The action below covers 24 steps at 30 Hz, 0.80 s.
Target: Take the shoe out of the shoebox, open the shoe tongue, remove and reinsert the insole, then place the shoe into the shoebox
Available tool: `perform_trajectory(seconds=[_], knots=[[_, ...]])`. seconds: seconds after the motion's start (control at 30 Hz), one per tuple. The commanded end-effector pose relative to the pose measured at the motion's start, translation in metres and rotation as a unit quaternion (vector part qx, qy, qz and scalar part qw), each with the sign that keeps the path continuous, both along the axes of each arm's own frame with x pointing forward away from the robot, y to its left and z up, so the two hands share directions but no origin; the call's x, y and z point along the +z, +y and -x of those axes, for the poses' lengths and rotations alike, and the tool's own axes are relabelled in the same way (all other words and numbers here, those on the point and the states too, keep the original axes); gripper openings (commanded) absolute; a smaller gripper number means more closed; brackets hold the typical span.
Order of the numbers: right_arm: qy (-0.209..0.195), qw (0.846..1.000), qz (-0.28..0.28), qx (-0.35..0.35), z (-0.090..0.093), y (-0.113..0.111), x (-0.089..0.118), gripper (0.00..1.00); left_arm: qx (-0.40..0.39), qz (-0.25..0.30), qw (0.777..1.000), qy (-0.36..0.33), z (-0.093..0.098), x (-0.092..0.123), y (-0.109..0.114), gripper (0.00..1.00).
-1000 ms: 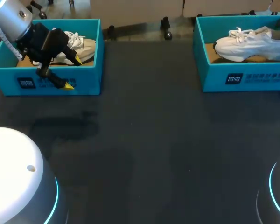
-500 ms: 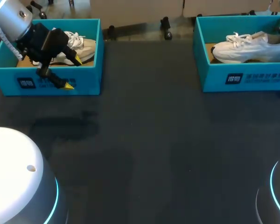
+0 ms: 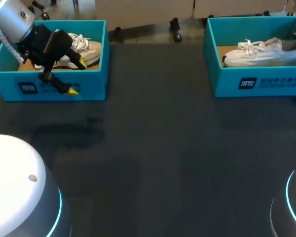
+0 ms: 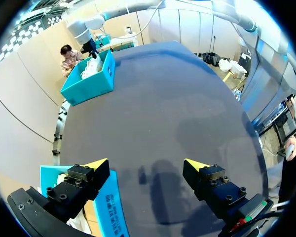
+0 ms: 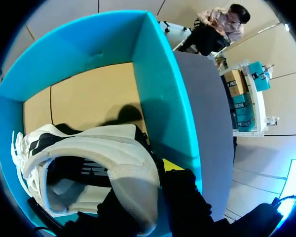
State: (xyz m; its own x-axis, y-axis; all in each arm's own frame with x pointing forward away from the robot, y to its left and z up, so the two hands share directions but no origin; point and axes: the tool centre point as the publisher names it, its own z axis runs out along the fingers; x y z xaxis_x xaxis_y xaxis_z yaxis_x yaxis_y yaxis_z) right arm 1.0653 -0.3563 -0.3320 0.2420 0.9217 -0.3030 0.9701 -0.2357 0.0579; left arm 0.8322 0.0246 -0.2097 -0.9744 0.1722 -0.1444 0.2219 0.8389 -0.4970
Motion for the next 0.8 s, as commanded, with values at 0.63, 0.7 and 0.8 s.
perform_trajectory(seconds=[0.63, 0.7, 0.8], knots=[[-0.014, 1.0, 0.007, 0.003, 0.02, 0.01, 0.011, 0.0, -0.001, -0.001, 1.0, 0.001, -0.001, 0.0, 0.0, 1.0], [-0.016, 1.0, 0.008, 0.002, 0.021, 0.01, 0.014, 0.0, -0.001, -0.001, 1.0, 0.001, -0.001, 0.0, 0.0, 1.0], [-0.022, 1.0, 0.01, 0.001, 0.022, 0.009, 0.019, 0.0, -0.001, -0.001, 1.0, 0.001, -0.001, 0.0, 0.0, 1.0]])
